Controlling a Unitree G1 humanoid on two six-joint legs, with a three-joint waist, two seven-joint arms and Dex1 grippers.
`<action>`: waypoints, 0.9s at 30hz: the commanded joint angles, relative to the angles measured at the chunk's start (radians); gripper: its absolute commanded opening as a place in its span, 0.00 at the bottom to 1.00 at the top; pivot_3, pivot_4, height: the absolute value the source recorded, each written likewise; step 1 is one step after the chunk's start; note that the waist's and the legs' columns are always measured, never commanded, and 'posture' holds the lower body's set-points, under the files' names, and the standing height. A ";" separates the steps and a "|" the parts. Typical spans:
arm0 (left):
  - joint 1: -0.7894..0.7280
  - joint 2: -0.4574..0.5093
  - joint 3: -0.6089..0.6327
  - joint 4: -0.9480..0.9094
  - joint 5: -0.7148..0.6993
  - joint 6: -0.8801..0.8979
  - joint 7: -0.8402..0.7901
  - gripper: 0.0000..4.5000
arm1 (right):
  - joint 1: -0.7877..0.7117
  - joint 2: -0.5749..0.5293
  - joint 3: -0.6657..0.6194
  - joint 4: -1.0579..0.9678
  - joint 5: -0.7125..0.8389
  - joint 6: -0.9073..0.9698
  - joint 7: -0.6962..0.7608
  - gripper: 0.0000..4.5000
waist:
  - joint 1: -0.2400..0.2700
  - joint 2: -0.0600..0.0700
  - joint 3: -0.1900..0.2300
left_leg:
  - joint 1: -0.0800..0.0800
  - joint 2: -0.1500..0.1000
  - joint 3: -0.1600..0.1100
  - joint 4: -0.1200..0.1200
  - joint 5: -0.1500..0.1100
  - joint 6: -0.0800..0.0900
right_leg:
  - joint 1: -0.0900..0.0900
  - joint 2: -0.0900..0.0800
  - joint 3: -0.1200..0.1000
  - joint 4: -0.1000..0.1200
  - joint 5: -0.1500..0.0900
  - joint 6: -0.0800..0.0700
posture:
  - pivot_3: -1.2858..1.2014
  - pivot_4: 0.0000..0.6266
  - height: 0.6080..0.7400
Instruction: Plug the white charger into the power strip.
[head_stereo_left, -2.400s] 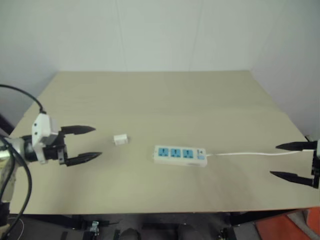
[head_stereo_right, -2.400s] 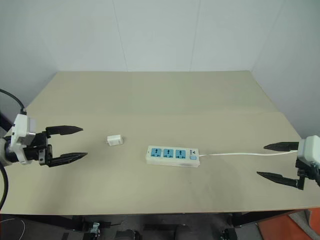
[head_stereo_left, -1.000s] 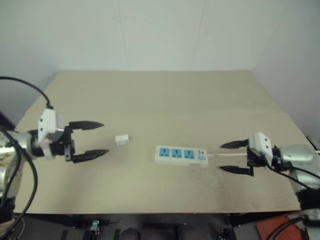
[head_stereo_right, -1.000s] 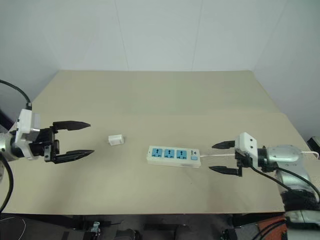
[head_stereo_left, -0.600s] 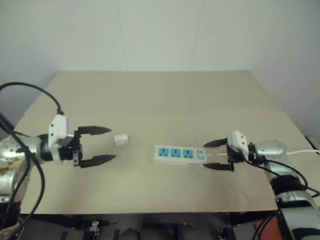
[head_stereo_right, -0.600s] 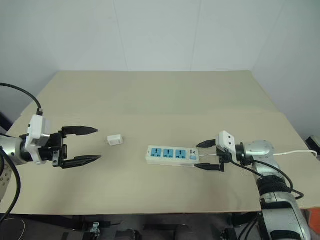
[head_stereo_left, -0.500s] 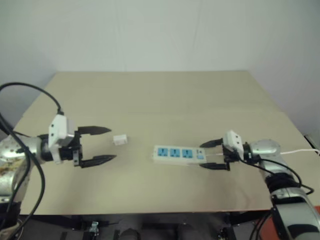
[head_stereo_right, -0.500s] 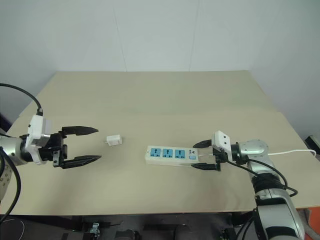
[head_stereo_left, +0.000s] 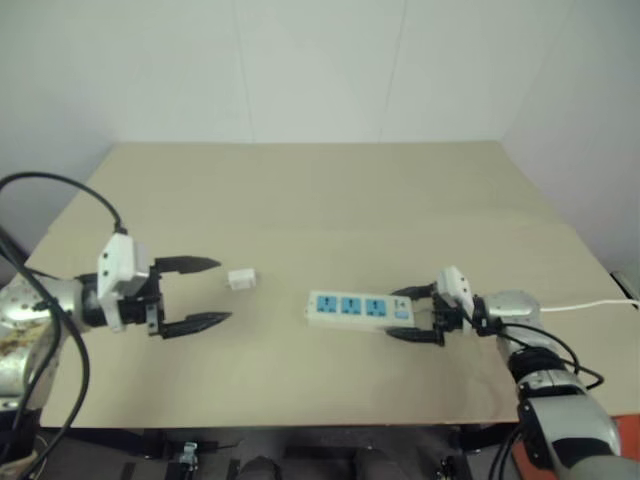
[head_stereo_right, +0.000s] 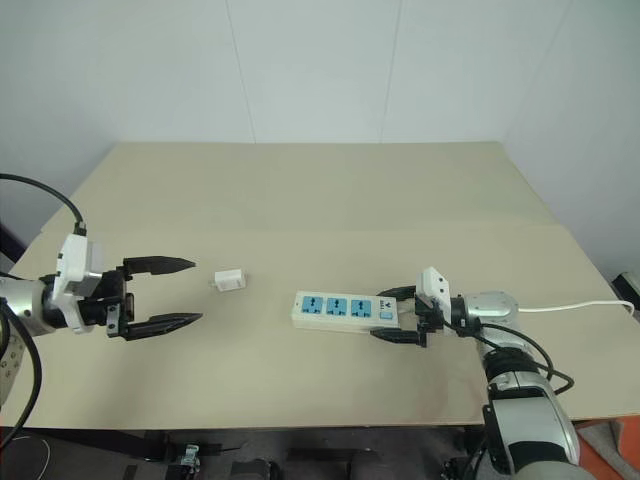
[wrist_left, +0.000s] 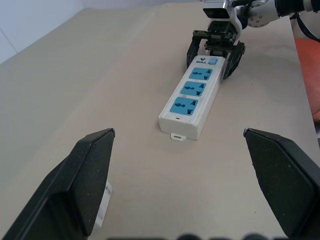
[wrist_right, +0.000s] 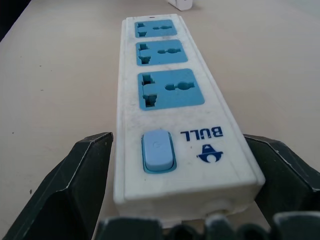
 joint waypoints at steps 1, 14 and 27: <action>-0.016 0.018 0.033 -0.016 -0.019 -0.007 -0.005 1.00 | -0.009 -0.001 -0.032 0.013 0.011 -0.055 0.016 0.99 | 0.000 0.000 0.000 | 0.000 0.000 0.000 0.000 0.000 0.000 | 0.000 0.000 0.000 0.000 0.000 0.000 | 0.52 0.24 1.00; -0.034 0.000 0.008 -0.011 -0.015 -0.011 -0.004 1.00 | -0.011 0.000 -0.035 0.042 0.001 -0.100 0.030 0.76 | 0.000 0.000 0.000 | 0.000 0.000 0.000 0.000 0.000 0.000 | 0.000 0.000 0.000 0.000 0.000 0.000 | 0.52 0.24 1.00; -0.666 -0.076 -0.407 0.223 0.226 0.132 -0.032 1.00 | -0.036 0.053 -0.020 0.033 -0.020 -0.138 0.028 0.76 | 0.000 0.000 0.000 | -0.002 -0.001 -0.002 0.002 0.001 -0.001 | 0.000 0.001 -0.001 0.001 0.000 0.000 | 0.52 0.24 1.00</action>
